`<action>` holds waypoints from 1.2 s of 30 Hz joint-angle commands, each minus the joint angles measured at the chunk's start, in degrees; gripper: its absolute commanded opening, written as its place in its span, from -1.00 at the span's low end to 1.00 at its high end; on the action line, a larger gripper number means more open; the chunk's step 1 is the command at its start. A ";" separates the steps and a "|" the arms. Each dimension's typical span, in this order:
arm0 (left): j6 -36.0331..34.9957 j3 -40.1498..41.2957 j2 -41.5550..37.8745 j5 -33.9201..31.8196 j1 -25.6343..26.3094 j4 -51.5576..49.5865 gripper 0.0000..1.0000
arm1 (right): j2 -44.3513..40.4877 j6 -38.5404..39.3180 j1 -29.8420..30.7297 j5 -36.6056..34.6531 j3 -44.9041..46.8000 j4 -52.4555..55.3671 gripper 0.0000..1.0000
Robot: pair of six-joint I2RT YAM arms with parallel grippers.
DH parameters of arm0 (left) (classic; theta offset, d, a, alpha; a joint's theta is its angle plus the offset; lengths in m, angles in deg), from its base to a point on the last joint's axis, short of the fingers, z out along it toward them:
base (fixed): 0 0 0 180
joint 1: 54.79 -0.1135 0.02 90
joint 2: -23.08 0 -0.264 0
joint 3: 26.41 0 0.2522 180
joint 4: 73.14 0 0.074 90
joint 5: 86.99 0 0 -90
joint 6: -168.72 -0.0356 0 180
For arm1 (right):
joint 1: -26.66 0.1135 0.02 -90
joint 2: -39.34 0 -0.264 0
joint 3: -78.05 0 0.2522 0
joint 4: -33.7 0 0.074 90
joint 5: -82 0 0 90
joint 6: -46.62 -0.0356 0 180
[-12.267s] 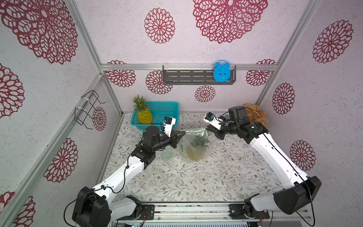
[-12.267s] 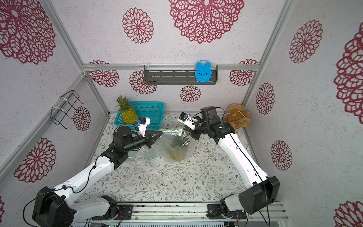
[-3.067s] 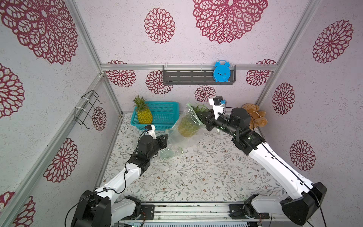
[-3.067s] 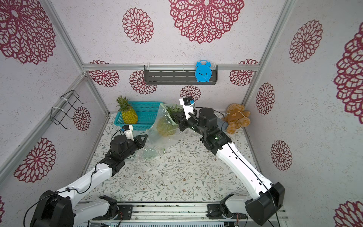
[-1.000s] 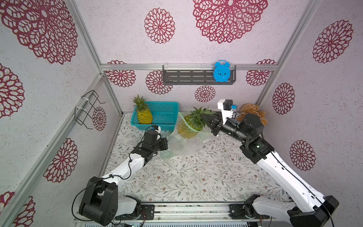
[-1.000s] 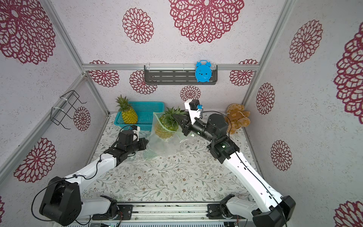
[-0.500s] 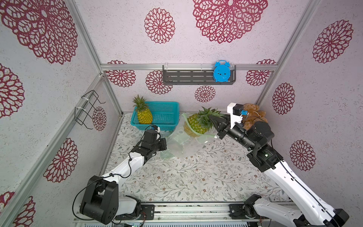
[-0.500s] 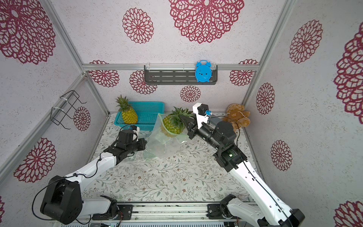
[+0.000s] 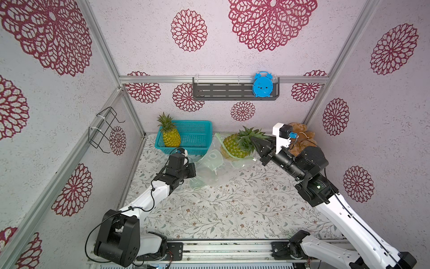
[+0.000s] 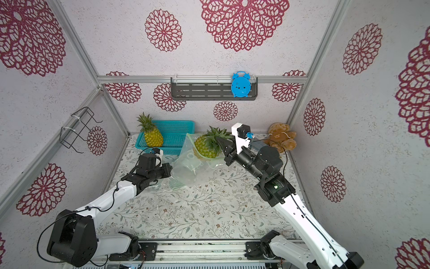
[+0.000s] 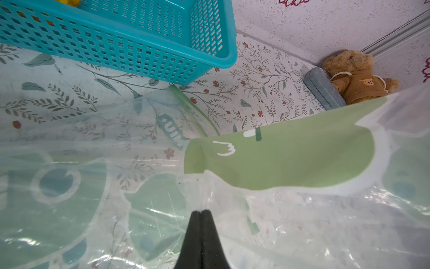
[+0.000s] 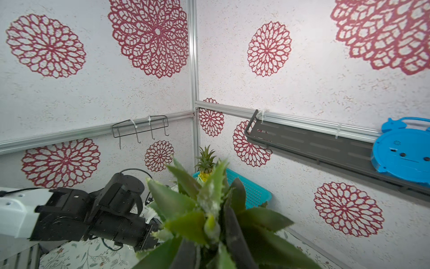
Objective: Open the zip-top bag and take out the pineapple
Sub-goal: Pick up the pineapple from the zipper food storage bag.
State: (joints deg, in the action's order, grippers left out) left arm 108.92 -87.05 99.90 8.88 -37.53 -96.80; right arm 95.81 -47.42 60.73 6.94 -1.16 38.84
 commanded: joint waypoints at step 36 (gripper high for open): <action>-1.79 -6.13 7.13 -3.33 -1.68 -10.09 -1.00 | -9.01 3.19 0.13 -9.19 1.00 -16.31 -1.00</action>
State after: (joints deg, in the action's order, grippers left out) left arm 107.45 -92.84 106.93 8.27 -37.97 -104.90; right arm 91.04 -47.31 61.08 2.55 3.65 38.31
